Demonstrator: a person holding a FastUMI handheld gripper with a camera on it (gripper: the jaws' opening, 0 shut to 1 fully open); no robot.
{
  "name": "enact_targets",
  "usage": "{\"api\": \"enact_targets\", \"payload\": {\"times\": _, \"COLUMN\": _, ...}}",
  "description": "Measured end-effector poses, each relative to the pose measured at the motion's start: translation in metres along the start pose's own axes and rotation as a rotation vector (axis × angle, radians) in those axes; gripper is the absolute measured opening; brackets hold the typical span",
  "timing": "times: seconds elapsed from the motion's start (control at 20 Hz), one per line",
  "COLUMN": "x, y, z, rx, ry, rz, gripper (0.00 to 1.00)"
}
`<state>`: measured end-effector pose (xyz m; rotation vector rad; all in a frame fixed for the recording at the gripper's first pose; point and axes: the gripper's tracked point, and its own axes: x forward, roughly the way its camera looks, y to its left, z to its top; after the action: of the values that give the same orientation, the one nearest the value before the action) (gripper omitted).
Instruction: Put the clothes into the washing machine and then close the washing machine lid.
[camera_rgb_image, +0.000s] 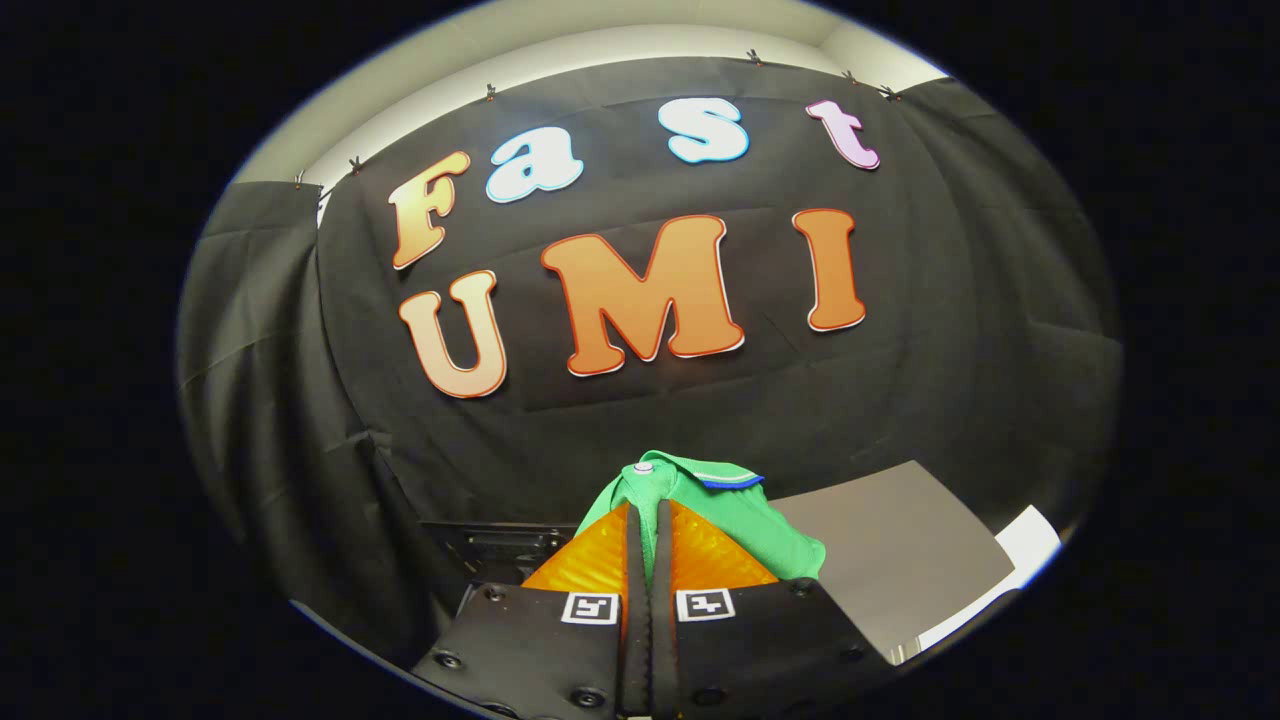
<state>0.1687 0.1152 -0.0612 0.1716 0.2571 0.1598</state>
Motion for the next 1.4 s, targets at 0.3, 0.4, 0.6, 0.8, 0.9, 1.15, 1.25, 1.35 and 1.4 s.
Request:
{"api": "enact_targets", "payload": {"times": 0.3, "x": 0.021, "y": 0.087, "z": -0.015, "rx": 0.026, "ry": 0.021, "rz": 0.121, "gripper": 0.08}}
{"api": "enact_targets", "payload": {"times": 0.4, "x": 0.032, "y": 0.111, "z": -0.025, "rx": 0.032, "ry": 0.032, "rz": 0.152, "gripper": 0.08}}
{"api": "enact_targets", "payload": {"times": 0.6, "x": 0.059, "y": 0.155, "z": -0.056, "rx": 0.053, "ry": 0.077, "rz": 0.203, "gripper": 0.08}}
{"api": "enact_targets", "payload": {"times": 0.8, "x": 0.092, "y": 0.184, "z": -0.106, "rx": 0.054, "ry": 0.146, "rz": 0.217, "gripper": 0.08}}
{"api": "enact_targets", "payload": {"times": 0.9, "x": 0.106, "y": 0.192, "z": -0.137, "rx": 0.058, "ry": 0.187, "rz": 0.211, "gripper": 0.08}}
{"api": "enact_targets", "payload": {"times": 1.15, "x": 0.140, "y": 0.199, "z": -0.209, "rx": 0.056, "ry": 0.271, "rz": 0.177, "gripper": 0.08}}
{"api": "enact_targets", "payload": {"times": 1.25, "x": 0.146, "y": 0.199, "z": -0.233, "rx": 0.071, "ry": 0.283, "rz": 0.159, "gripper": 0.08}}
{"api": "enact_targets", "payload": {"times": 1.35, "x": 0.151, "y": 0.198, "z": -0.255, "rx": 0.081, "ry": 0.295, "rz": 0.144, "gripper": 0.08}}
{"api": "enact_targets", "payload": {"times": 1.4, "x": 0.151, "y": 0.199, "z": -0.266, "rx": 0.087, "ry": 0.316, "rz": 0.142, "gripper": 0.08}}
